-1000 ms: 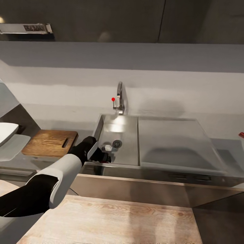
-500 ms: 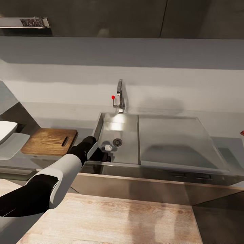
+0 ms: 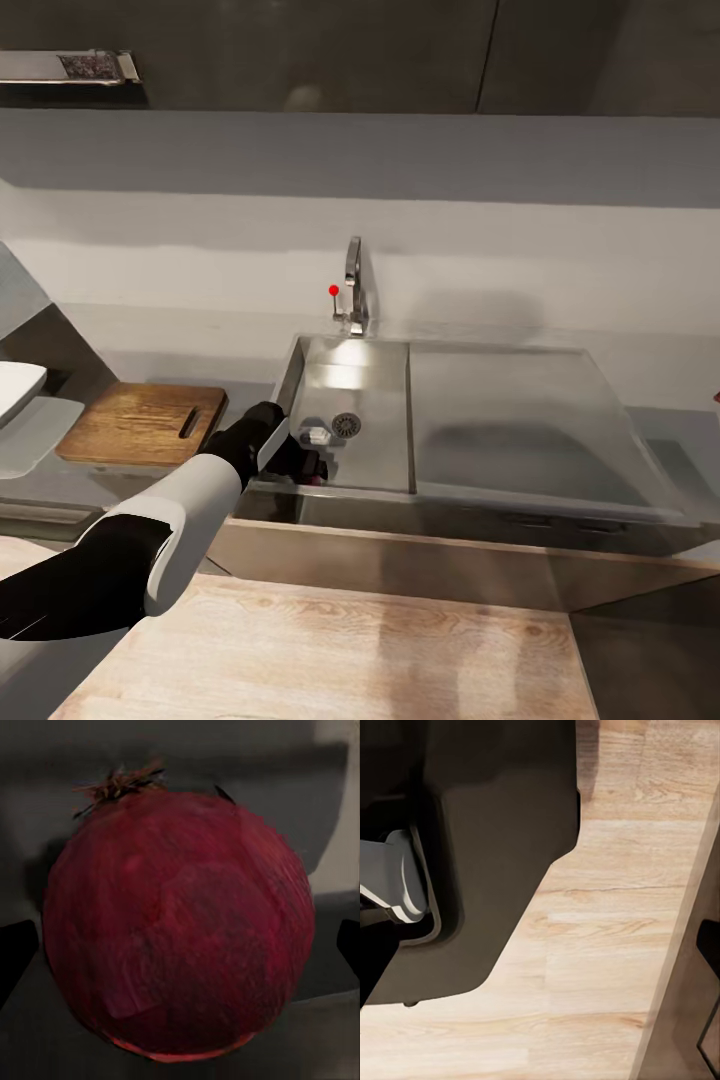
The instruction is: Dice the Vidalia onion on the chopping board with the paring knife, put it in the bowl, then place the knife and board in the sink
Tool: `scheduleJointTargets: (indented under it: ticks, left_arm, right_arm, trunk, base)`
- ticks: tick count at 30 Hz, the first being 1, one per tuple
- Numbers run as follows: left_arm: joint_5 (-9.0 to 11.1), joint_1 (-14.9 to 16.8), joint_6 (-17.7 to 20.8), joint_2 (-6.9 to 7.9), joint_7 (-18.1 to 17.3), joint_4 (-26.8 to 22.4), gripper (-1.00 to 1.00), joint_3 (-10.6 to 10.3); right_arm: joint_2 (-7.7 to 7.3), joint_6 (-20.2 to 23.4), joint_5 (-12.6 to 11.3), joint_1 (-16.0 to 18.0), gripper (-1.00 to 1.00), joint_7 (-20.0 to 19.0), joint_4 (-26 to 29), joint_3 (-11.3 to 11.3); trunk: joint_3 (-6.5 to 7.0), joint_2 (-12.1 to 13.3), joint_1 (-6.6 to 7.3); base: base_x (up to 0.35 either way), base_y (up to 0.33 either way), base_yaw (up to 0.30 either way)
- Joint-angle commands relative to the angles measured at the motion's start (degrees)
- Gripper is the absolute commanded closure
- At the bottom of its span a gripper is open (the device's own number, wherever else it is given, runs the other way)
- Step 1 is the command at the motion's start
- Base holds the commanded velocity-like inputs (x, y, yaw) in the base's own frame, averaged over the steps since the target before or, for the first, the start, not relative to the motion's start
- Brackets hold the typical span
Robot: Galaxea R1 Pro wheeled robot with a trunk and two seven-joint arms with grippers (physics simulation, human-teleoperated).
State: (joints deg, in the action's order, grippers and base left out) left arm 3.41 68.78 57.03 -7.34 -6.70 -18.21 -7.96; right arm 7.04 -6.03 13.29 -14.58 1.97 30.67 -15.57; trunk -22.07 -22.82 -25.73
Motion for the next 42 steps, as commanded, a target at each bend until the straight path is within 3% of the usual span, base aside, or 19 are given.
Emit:
scheduleJointTargets:
  ticks: [1, 27, 28, 42]
  left_arm:
    - [0.32, 0.04, 0.19, 0.03, -0.07, -0.05, -1.00, -0.48]
    - [0.28, 0.04, 0.19, -0.04, -0.07, 0.15, -1.00, -0.48]
    - [0.28, 0.04, 0.19, -0.04, -0.07, 0.12, 1.00, -0.48]
    - [0.28, 0.04, 0.22, -0.04, -0.07, 0.02, 1.00, -0.43]
  right_arm:
    - [0.08, -0.11, 0.60, -0.02, -1.00, 0.01, 0.03, -0.34]
    - [0.08, 0.05, 0.57, -0.02, -1.00, 0.22, -0.08, -0.43]
    - [0.08, 0.06, 0.55, -0.01, -1.00, 0.22, -0.08, -0.43]
    - [0.08, 0.03, 0.51, -0.01, -1.00, 0.31, -0.33, -0.43]
  trunk:
    - [-0.08, -0.10, -0.05]
    - [-0.08, -0.10, -0.05]
    - [-0.08, -0.10, -0.05]
    - [-0.08, -0.10, -0.05]
  base:
    - [0.141, 0.000, 0.000]
    - [0.009, 0.000, 0.000]
    - [0.000, 0.000, 0.000]
    - [0.000, 0.000, 0.000]
